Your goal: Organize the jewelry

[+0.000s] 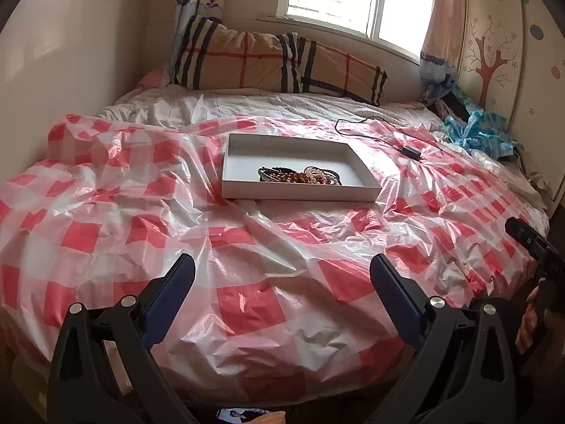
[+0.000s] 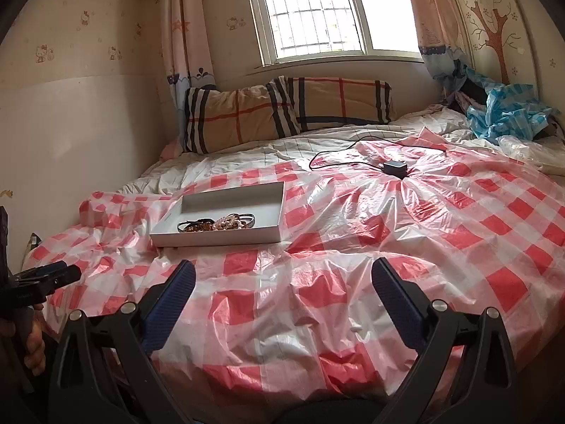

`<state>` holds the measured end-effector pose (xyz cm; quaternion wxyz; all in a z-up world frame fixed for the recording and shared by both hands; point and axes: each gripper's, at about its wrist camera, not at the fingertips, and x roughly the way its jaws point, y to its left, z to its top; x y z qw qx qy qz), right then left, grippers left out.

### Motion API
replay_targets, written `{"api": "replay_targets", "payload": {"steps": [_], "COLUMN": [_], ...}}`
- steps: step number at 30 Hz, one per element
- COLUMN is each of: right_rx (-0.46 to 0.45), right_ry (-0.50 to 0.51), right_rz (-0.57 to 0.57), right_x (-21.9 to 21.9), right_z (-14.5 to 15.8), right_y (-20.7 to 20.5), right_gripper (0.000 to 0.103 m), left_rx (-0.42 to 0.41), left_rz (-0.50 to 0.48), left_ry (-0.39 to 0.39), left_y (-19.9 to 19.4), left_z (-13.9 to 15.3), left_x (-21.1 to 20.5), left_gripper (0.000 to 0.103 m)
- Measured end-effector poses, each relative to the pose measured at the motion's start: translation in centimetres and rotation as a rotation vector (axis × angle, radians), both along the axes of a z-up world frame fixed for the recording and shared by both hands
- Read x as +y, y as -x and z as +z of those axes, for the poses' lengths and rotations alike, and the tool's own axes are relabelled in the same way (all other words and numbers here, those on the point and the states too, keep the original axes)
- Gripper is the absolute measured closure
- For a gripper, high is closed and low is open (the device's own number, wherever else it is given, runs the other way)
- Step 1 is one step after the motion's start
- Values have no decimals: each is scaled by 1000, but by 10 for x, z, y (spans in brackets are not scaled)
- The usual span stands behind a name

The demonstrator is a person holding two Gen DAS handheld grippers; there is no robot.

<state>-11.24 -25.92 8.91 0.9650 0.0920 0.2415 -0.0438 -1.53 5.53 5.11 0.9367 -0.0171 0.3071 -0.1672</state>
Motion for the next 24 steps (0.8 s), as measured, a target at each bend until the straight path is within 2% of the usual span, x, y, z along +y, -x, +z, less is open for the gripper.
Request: {"api": "replay_targets", "payload": {"steps": [10, 16, 20, 24], "right_rx": [-11, -5, 3, 1], "right_ry": [54, 35, 39, 39], "right_rz": [-19, -23, -23, -23], "right_x": [7, 6, 7, 7], "right_z": [2, 1, 1, 1], "right_y": [29, 29, 27, 27], "right_gripper": [7, 7, 7, 7], "left_rx": [-54, -55, -60, -58], "left_rz": [32, 33, 68, 57], "left_ry": [-16, -58, -135, -176], "left_y": [23, 29, 39, 53], "left_z": [6, 5, 6, 7], "left_x": [4, 0, -7, -12], "left_gripper": [8, 8, 8, 8]}}
